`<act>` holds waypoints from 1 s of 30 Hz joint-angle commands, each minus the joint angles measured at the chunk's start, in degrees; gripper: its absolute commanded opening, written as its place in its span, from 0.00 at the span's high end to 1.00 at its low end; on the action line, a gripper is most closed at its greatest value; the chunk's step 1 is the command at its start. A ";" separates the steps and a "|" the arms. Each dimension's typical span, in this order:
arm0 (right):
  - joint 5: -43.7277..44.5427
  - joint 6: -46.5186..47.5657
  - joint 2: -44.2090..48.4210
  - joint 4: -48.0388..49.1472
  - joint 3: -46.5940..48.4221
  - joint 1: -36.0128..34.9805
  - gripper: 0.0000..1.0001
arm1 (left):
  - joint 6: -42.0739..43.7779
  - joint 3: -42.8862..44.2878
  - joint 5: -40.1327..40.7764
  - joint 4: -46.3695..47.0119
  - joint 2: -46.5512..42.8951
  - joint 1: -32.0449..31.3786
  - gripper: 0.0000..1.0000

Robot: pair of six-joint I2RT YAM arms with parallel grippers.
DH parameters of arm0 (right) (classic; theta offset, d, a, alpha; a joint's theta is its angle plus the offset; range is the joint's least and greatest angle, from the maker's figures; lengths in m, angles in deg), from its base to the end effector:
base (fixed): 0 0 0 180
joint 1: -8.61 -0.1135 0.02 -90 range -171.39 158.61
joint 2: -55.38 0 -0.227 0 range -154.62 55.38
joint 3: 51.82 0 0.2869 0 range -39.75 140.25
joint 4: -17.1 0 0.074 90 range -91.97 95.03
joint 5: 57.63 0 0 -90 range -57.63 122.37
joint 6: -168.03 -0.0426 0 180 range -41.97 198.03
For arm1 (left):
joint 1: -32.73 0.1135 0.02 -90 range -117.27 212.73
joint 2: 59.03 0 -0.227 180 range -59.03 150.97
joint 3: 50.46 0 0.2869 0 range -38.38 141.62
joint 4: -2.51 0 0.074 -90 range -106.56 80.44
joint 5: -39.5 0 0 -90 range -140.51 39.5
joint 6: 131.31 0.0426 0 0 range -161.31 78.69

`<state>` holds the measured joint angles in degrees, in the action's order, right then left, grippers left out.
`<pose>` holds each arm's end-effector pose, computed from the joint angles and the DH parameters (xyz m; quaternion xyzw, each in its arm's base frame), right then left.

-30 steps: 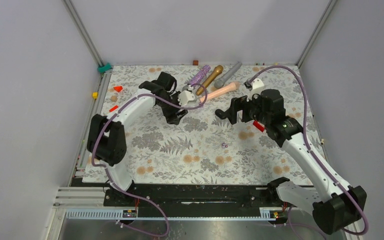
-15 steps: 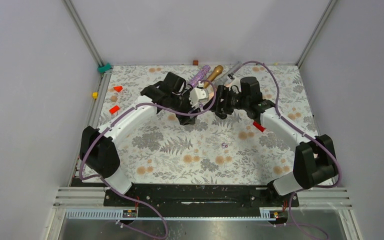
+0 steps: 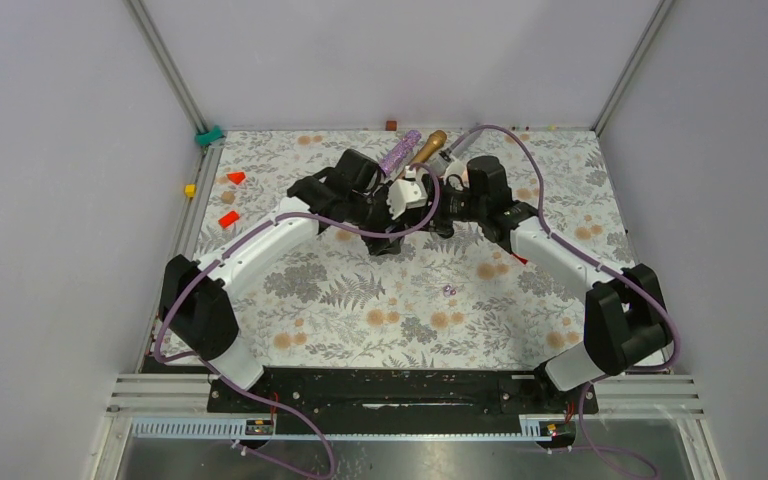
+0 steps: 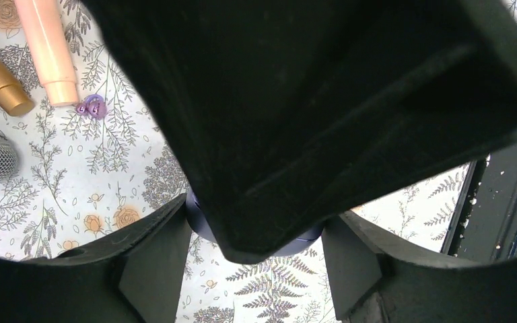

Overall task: Insert the wireless bluetooth earbuds into the charging case
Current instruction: Pick up the charging case at the center of the board.

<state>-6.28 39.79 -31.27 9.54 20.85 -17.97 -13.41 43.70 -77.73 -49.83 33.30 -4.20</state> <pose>0.3323 0.1960 0.2314 -0.1059 0.7951 0.5155 0.3015 0.2977 -0.2482 0.2631 0.5575 0.7296 -0.2467 0.3099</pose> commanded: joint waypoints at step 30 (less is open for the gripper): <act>-2.86 3.60 -2.10 -2.07 1.96 -2.83 0.44 | 0.83 1.14 2.70 3.79 -1.52 0.07 0.47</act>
<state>-7.79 41.80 -32.29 8.31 20.83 -19.79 -13.08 43.68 -75.89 -48.80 33.30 -4.24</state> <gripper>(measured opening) 0.558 0.650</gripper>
